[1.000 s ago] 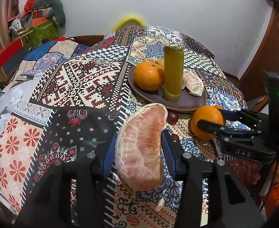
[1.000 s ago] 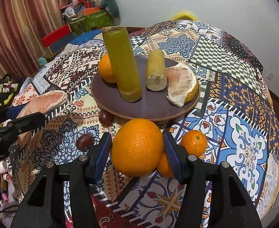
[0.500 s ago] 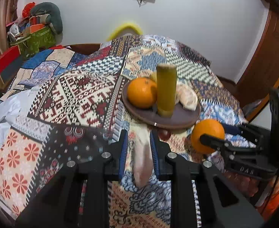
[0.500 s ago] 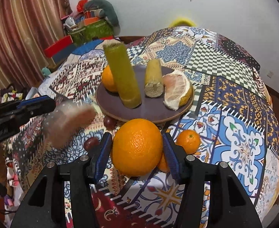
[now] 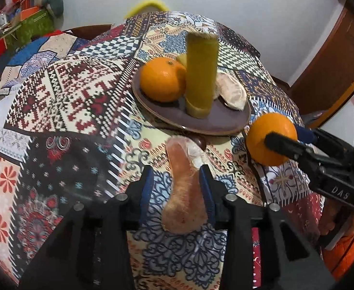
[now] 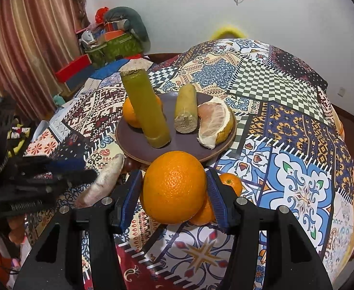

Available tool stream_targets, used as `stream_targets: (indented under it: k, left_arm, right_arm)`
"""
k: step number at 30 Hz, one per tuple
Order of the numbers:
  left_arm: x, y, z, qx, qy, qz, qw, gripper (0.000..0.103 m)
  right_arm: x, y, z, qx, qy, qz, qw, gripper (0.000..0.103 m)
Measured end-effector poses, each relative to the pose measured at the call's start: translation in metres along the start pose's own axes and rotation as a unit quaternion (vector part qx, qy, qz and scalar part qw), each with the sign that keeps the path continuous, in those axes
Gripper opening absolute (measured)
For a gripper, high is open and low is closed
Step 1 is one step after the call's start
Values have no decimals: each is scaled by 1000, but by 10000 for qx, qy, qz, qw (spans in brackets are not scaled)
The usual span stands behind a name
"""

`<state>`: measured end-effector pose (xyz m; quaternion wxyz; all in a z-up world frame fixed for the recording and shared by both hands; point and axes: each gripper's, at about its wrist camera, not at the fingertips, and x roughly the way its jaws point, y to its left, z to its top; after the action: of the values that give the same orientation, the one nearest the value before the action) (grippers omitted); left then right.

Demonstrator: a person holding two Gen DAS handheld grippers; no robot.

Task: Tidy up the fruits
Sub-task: 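Lift the pomelo segment with the left tool while the right tool grasps a large orange, then set the pomelo segment and the orange on the plate with both tools, then open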

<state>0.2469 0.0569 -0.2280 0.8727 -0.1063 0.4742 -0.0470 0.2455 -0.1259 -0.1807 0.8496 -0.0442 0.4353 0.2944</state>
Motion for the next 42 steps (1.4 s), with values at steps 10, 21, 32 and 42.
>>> stream_targets:
  k: [10,21,32,42]
  left_arm:
    - [-3,-10,3,-22,-100,-112,9999,53]
    - [33,-17,5,43,341,-223,9992,54]
    - [22,-16,4,176,69,-195,9996,29]
    - [-2,-5,13,73,-259,22,9996,23]
  right_arm:
    - [-4,-1,1,23,-55,12,10000,51]
    - [-13,-10,8,93,-227,-38,9997,51]
    - [-12,-14,8,141,-259,-30,9996,51]
    - [-13,-17,16,178,-370,-16,9992,51]
